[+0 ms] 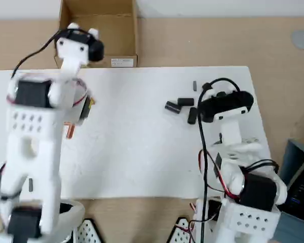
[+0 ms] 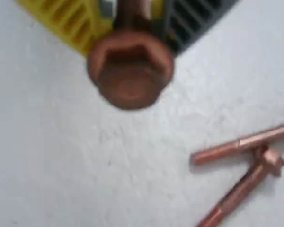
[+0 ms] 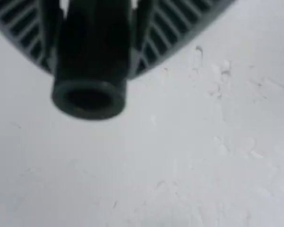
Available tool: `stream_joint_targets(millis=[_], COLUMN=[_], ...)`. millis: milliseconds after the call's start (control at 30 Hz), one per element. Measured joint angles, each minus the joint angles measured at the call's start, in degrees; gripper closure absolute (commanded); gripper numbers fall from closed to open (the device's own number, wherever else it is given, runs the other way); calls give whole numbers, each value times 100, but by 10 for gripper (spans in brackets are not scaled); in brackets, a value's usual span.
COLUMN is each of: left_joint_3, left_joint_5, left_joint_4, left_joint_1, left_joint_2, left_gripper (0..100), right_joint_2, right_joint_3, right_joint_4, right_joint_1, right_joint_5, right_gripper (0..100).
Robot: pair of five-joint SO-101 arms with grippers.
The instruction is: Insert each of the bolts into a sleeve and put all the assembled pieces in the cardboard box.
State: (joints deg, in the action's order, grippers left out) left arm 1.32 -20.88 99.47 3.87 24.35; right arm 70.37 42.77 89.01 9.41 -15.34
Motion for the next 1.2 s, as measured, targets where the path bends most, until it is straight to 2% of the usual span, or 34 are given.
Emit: stream_joint_targets(millis=[133,433,700,867,1067,1200], left_joint_3=[-1064,-3771,-5705,-6514,-6699,-6804], left_joint_5=[132,1301,1873,2382,3411,3684], left_joint_4=[-193,-1688,-2681,-3068,-3332,-3851], left_joint_1=[0,0,0,0,-9,-9], left_joint_2=[1240,4193,6611,7833,7938,7965], left_gripper=[995,998,999,999,999,999], right_joint_2=[730,2514,3314,3314,3314,3314], right_joint_3=[0,1160,2347,2716,3033,3297], right_joint_4=[0,-466,-949,-976,-1169,-1530], right_joint_1=[0,0,-26,-580,-1688,-2435], right_joint_5=[0,0,0,413,1011,1187], right_gripper=[989,989,989,989,989,989])
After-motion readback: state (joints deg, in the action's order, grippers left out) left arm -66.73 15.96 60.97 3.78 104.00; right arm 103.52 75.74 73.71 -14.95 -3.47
